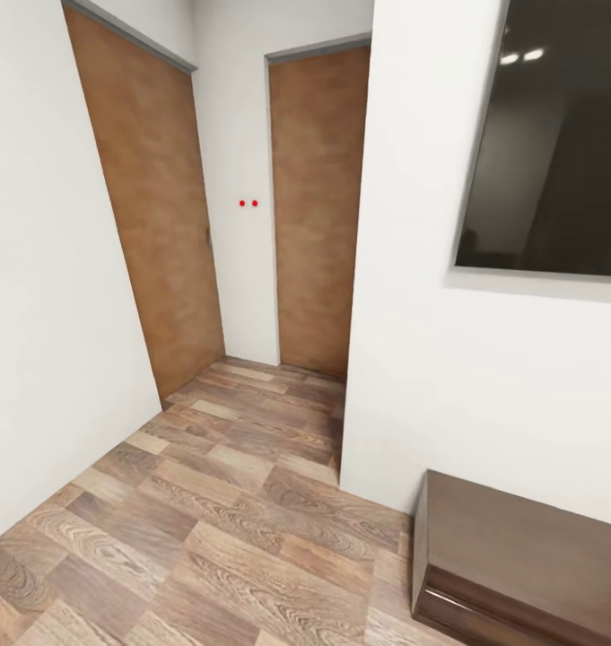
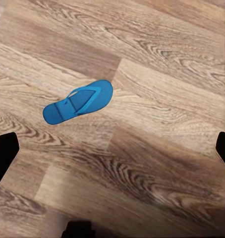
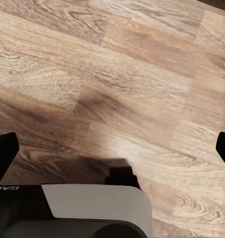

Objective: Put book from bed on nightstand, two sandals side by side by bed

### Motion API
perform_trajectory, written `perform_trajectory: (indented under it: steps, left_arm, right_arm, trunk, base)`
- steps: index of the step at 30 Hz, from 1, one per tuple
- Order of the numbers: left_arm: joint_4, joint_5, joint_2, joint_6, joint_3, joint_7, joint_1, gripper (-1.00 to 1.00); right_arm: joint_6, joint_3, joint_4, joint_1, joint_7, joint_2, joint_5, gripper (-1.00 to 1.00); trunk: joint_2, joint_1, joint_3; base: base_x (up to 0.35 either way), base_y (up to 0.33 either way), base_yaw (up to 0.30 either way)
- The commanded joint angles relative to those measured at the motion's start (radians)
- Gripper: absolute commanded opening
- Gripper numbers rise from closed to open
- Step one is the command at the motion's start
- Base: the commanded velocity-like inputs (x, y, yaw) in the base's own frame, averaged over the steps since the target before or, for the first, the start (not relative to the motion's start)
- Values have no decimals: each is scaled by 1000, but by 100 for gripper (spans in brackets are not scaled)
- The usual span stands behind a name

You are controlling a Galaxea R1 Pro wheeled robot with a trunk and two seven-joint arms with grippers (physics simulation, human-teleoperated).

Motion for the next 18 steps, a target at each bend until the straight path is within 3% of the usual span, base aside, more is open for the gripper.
perform_trajectory:
  steps: [1,8,18]
  left_arm:
    - [0,0,0,-2,0,0,0,100]
    - [0,0,0,-2,0,0,0,100]
    - [0,0,0,-2,0,0,-1,100]
  right_arm:
    - [-3,-2,1,-1,1,1,0,100]
    - [-3,-2,0,-1,1,2,0,100]
    - [-3,-2,0,-1,1,3,0,100]
  trunk:
    - [0,0,-1]
    - [0,0,-1]
    - [0,0,-1]
  base:
    - [81,-70,0]
    - [58,-22,0]
    - [244,-1,2]
